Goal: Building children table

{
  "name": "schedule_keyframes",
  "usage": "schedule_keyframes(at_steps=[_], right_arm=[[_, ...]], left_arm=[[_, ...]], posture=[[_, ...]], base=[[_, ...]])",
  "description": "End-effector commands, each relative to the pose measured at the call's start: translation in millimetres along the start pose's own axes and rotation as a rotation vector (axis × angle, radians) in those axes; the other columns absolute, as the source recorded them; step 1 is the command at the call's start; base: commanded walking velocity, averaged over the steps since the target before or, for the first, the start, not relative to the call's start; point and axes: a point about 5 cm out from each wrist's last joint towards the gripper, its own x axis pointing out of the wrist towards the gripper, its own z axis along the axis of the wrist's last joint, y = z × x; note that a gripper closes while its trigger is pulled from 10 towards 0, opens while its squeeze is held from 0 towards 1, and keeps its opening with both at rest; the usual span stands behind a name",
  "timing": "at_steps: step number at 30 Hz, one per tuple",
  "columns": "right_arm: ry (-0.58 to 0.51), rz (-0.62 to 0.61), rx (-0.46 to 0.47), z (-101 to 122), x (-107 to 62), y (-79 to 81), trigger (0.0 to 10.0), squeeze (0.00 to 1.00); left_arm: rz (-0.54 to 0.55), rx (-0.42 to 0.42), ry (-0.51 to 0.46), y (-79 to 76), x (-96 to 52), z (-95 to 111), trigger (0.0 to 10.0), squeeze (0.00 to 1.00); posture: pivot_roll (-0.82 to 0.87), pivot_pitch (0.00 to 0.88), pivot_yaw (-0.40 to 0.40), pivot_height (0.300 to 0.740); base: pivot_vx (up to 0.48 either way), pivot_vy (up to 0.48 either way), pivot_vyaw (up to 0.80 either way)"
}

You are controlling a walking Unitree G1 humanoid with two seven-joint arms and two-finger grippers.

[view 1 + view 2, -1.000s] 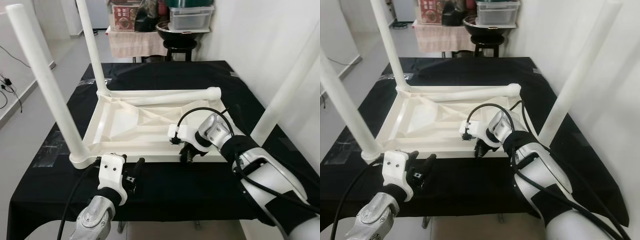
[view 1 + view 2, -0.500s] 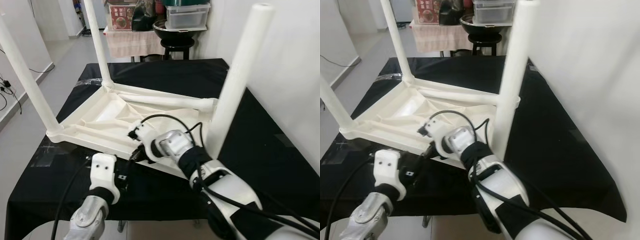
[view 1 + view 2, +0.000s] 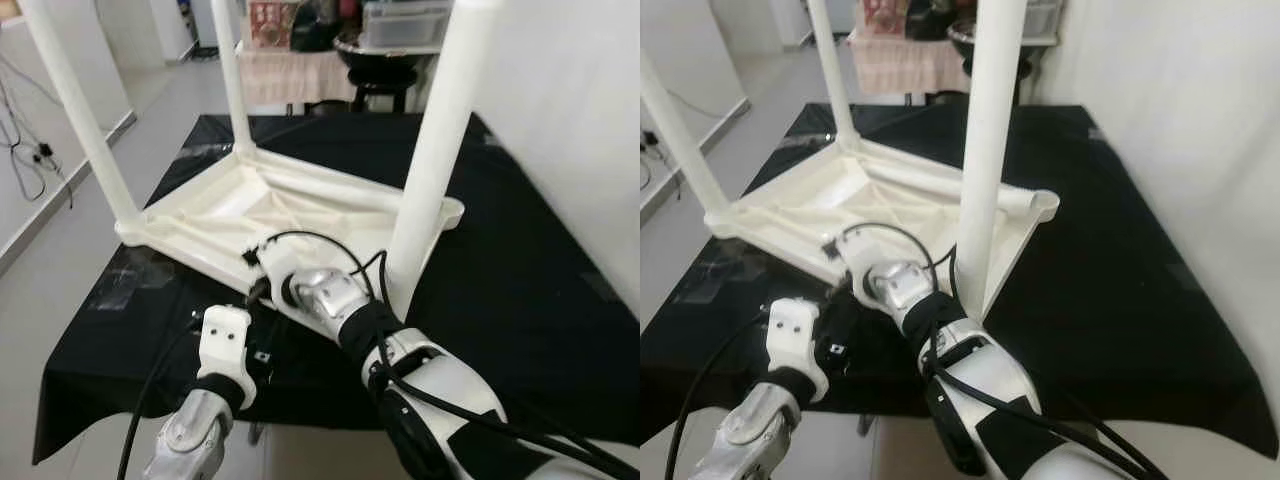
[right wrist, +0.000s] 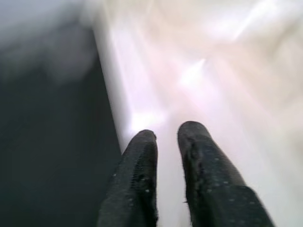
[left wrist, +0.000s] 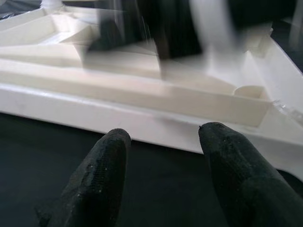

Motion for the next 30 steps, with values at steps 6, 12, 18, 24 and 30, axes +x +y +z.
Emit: schedule_keyframes(at_steps=[6,12,18,24,30], right_arm=[[-0.271,0.178,0.086,20,-13.0,19.1,10.0,1.00],[-0.388,0.471,0.183,22,-39.4,27.3,10.0,0.00],[-0.568,0.928,0.277,21,-106.6,28.0,10.0,0.00],[-0.508,1.112,0.218,1,-142.2,21.6,10.0,0.00],[-0.259,1.124,0.141,-42,-178.7,-5.7,10.0,0.00]], left_arm=[[0.132,-0.013,-0.063,19.4,-4.0,7,10.0,0.00],[0.370,-0.035,-0.097,51.9,-17.1,9,10.0,0.00],[0.682,-0.010,-0.090,106.4,-45.5,10,10.0,0.00],[0.734,0.001,-0.102,119.4,-51.3,12,10.0,0.00],[0.724,0.009,-0.111,117.8,-47.0,15,10.0,0.00]], posture=[[-0.05,0.056,-0.002,0.740],[-0.04,0.054,0.003,0.740],[-0.04,0.052,0.004,0.740],[-0.05,0.049,0.008,0.740],[-0.05,0.047,0.006,0.740]], base=[[0.000,0.000,0.00],[0.000,0.000,0.00],[0.000,0.000,0.00],[0.000,0.000,0.00],[0.000,0.000,0.00]])
